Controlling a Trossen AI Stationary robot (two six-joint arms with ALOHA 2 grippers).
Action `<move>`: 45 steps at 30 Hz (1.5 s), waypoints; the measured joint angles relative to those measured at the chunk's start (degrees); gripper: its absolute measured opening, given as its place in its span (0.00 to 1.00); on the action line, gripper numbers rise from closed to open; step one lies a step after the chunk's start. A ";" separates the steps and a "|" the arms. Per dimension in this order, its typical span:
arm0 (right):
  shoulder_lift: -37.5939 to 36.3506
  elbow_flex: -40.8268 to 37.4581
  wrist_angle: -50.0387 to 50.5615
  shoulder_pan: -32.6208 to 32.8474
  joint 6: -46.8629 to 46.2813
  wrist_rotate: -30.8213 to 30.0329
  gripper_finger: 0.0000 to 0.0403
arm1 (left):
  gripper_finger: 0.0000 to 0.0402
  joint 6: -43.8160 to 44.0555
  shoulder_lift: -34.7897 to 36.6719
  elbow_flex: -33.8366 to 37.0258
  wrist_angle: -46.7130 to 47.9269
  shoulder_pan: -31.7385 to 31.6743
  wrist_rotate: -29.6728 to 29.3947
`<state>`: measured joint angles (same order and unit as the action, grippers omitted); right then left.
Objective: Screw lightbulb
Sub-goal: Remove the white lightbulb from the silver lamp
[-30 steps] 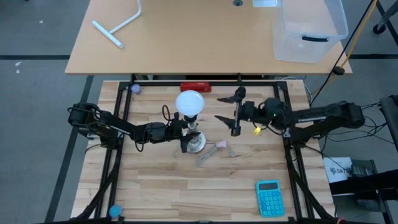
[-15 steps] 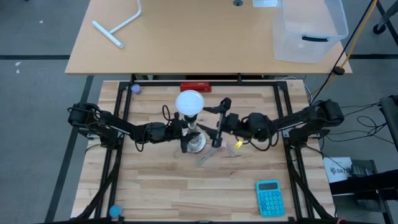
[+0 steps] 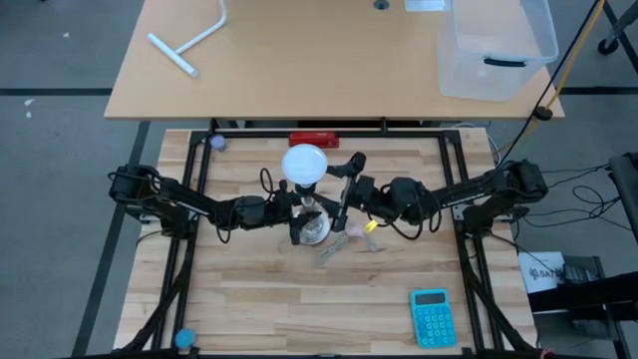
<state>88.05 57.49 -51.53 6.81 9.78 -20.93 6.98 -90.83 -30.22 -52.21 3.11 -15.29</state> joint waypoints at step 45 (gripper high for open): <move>0.94 3.81 8.11 -6.91 -11.13 14.14 0.45 | 0.47 0.00 0.00 0.00 0.00 0.01 -0.06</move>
<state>88.99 61.30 -43.42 -0.10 -1.35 -6.79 6.98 -90.83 -30.22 -52.21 3.12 -15.35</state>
